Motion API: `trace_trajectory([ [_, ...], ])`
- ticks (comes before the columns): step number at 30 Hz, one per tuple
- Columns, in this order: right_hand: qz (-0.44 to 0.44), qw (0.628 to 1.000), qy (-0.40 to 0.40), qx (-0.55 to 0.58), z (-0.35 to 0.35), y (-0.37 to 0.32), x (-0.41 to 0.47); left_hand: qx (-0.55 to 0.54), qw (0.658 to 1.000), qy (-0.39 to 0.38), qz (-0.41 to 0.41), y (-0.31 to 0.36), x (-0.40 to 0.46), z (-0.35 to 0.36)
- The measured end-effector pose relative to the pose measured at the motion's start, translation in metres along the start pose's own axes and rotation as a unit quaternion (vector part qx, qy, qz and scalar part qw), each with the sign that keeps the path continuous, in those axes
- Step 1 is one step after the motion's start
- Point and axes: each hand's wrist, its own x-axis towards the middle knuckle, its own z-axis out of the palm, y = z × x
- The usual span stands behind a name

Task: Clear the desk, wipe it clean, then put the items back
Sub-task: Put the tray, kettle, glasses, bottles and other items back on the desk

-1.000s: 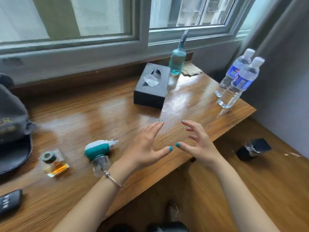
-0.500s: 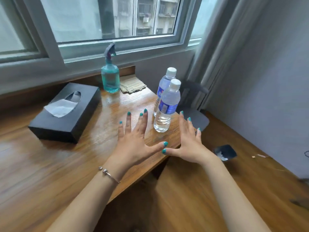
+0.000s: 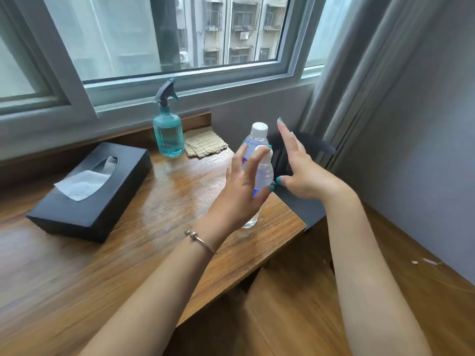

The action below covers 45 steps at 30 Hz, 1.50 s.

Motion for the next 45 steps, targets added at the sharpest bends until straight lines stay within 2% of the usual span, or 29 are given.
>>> trace_trajectory([
  [7,-0.090,0.996,-0.023,-0.002,-0.001,-0.007,0.048,0.001,1.000,0.013,0.007,-0.013,-0.011,-0.004],
  [12,-0.103,0.992,0.056,0.047,0.025,-0.006,0.046,-0.036,0.996,0.084,-0.008,-0.020,-0.019,-0.014],
  [18,-0.077,0.984,0.125,-0.102,0.042,-0.027,0.019,-0.055,0.979,0.169,-0.099,-0.038,-0.054,-0.046],
  [22,-0.121,0.976,0.086,-0.161,0.070,-0.046,0.002,-0.032,0.977,0.181,-0.112,-0.042,-0.083,-0.089],
  [25,-0.145,0.975,0.095,-0.138,0.085,-0.068,-0.004,0.026,0.979,0.174,-0.102,-0.036,-0.109,-0.120],
  [27,-0.145,0.984,0.094,-0.049,0.091,-0.085,-0.009,0.051,0.976,0.187,-0.098,-0.034,-0.130,-0.142],
  [30,-0.174,0.979,0.080,0.075,0.107,-0.127,-0.026,0.027,0.966,0.242,-0.091,-0.039,-0.163,-0.186],
  [33,-0.218,0.969,0.082,0.077,0.134,-0.187,-0.045,-0.005,0.950,0.304,-0.076,-0.044,-0.201,-0.237],
  [37,-0.254,0.959,0.102,0.075,0.176,-0.271,-0.067,-0.021,0.937,0.343,-0.054,-0.050,-0.260,-0.311],
  [40,-0.265,0.953,0.113,0.096,0.210,-0.333,-0.087,-0.026,0.934,0.356,-0.033,-0.066,-0.308,-0.366],
  [45,-0.273,0.944,0.116,0.145,0.276,-0.425,-0.107,-0.010,0.945,0.326,-0.031,-0.103,-0.372,-0.451],
])
